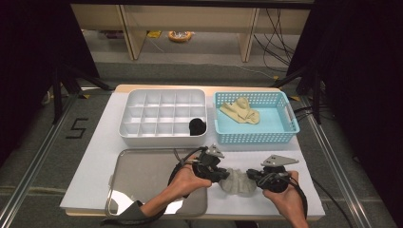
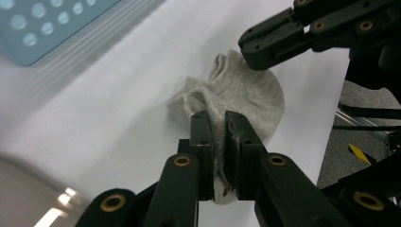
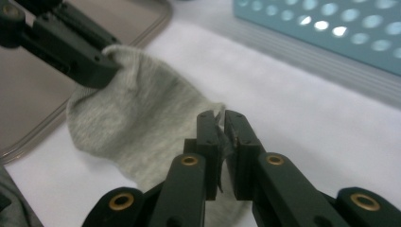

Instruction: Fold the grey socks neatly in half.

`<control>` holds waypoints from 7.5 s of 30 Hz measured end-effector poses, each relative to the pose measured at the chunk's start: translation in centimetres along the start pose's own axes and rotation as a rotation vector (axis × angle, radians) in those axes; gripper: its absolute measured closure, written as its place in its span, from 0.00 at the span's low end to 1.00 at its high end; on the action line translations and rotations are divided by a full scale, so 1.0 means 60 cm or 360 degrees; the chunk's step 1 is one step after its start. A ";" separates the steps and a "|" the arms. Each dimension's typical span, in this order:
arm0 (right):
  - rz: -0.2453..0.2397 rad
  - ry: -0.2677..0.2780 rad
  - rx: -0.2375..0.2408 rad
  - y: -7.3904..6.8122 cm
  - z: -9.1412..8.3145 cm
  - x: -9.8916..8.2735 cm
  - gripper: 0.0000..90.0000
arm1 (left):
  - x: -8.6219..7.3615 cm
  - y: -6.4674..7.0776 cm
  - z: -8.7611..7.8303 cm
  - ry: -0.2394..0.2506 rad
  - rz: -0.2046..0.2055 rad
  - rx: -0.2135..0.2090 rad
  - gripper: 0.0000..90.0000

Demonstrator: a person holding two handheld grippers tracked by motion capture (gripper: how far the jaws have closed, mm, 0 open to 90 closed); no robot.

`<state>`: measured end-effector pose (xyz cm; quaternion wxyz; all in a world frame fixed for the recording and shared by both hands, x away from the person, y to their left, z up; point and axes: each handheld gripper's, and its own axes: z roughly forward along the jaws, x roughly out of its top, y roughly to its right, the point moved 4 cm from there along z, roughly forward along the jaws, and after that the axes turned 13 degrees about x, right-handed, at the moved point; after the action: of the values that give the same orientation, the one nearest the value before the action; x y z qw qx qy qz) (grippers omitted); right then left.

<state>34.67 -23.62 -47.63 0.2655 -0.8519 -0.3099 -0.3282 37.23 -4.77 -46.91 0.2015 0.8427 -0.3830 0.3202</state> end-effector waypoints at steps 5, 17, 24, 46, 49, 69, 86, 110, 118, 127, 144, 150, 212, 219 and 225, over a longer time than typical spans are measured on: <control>0.0004 0.0021 -0.0025 0.012 -0.018 0.001 0.94 | 0.020 0.024 0.026 0.0001 0.0020 -0.0014 0.91; 0.0042 0.0046 -0.0051 0.028 -0.033 -0.002 0.91 | 0.033 0.050 0.069 0.0008 -0.0023 -0.0017 0.86; 0.0143 0.0064 -0.0043 0.025 -0.040 -0.004 0.90 | 0.036 0.070 0.063 0.0024 -0.0027 -0.0072 0.69; 0.0046 0.0060 0.0074 -0.018 -0.032 0.011 0.83 | -0.003 0.003 -0.023 0.0127 -0.0111 -0.0001 0.55; 0.0015 0.0037 0.0101 -0.033 -0.023 0.015 0.84 | -0.013 -0.009 -0.022 0.0108 -0.0119 0.0010 0.56; 0.0042 -0.0222 0.0024 -0.009 0.013 -0.032 0.94 | 0.014 0.029 0.040 0.0112 -0.0004 0.0015 0.82; 0.0041 -0.0196 0.0020 -0.004 0.016 -0.036 0.94 | -0.010 0.051 0.055 0.0098 0.0076 0.0013 0.85; 0.0064 -0.0173 0.0036 -0.005 0.016 -0.037 0.91 | -0.047 0.051 0.068 -0.0055 -0.0003 0.0080 0.66; 0.0014 -0.0116 0.0022 -0.005 0.013 -0.032 0.90 | -0.045 0.058 0.058 0.0022 -0.0097 -0.0035 0.89; 0.0012 -0.0122 0.0145 -0.039 0.018 -0.022 0.91 | -0.056 0.043 0.041 0.0010 -0.0117 -0.0023 0.88; 0.0000 -0.0039 0.0097 -0.016 0.026 -0.003 0.96 | -0.048 0.060 0.031 0.0073 0.0017 0.0045 0.89; 0.0085 -0.0127 0.0130 -0.005 0.062 -0.001 0.98 | -0.048 0.062 0.034 0.0074 0.0050 0.0082 0.88; 0.0198 -0.0100 0.0201 0.014 0.028 -0.012 0.98 | -0.028 0.116 0.062 0.0184 0.0216 0.0188 0.83; 0.0174 -0.0132 0.0096 0.011 0.019 -0.002 0.81 | -0.033 0.113 0.066 0.0175 0.0245 0.0204 0.85; 0.0223 -0.0182 0.0109 0.019 0.025 0.004 0.66 | -0.033 0.116 0.066 0.0167 0.0280 0.0240 0.84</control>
<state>36.20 -23.29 -48.68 0.2986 -0.8792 -0.2754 -0.2490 32.39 -10.41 -50.46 0.1285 0.8007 -0.4192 0.4082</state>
